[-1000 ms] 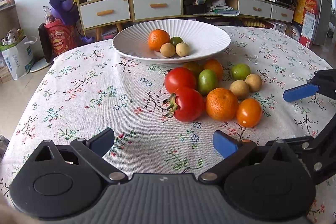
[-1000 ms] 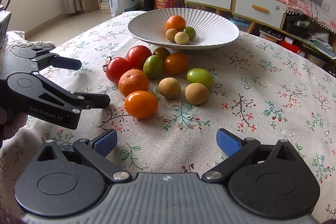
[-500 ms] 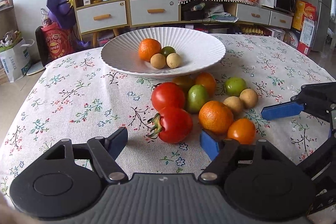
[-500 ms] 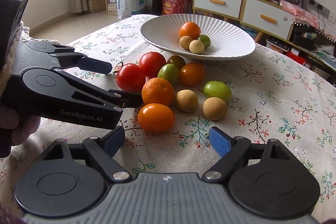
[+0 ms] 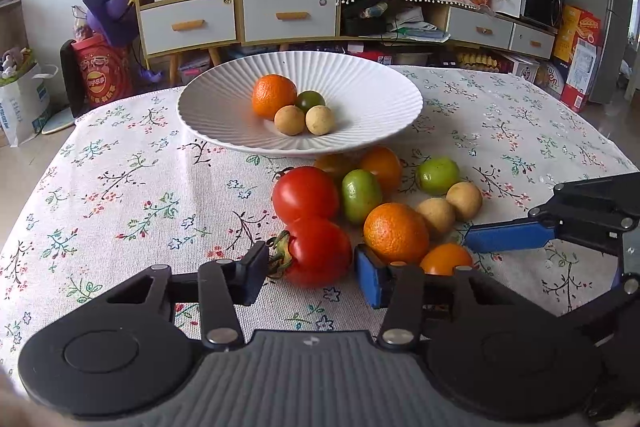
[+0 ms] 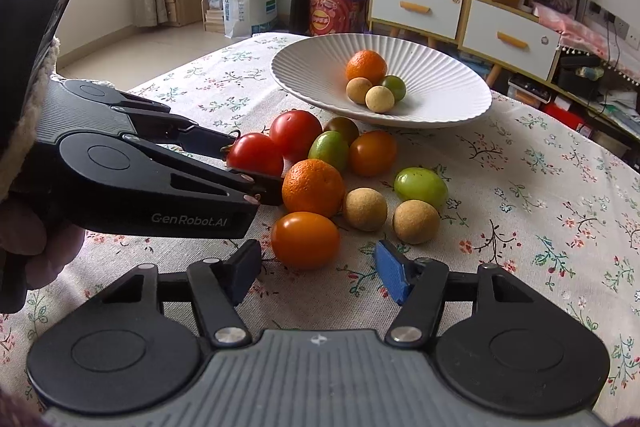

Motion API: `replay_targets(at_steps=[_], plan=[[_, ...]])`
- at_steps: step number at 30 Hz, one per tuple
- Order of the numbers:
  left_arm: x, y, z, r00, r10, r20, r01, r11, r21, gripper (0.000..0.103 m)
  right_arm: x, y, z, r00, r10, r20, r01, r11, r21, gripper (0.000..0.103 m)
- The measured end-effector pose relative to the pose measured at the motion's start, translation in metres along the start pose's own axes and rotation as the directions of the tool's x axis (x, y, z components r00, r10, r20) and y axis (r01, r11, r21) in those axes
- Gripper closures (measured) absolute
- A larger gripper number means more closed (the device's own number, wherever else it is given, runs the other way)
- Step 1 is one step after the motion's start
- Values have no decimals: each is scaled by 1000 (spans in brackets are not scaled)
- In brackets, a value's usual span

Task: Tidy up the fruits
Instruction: 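Grasp the red tomato with the left tool while the right tool grasps an orange tomato, then carry the red tomato and orange tomato in both tools over the white bowl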

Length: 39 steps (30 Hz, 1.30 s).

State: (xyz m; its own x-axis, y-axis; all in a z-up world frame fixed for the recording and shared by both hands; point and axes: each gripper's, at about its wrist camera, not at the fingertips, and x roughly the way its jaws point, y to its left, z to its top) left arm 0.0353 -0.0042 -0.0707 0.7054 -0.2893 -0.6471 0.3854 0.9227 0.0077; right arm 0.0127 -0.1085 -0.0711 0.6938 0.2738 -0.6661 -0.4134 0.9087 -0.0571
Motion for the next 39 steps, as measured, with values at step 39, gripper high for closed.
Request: replay_targets(at_steps=[39], plan=[[-33,19,10,999,-45,-20,43,996,-79,68,-17,-15,20,1000,-5,23,3,998,60,71]])
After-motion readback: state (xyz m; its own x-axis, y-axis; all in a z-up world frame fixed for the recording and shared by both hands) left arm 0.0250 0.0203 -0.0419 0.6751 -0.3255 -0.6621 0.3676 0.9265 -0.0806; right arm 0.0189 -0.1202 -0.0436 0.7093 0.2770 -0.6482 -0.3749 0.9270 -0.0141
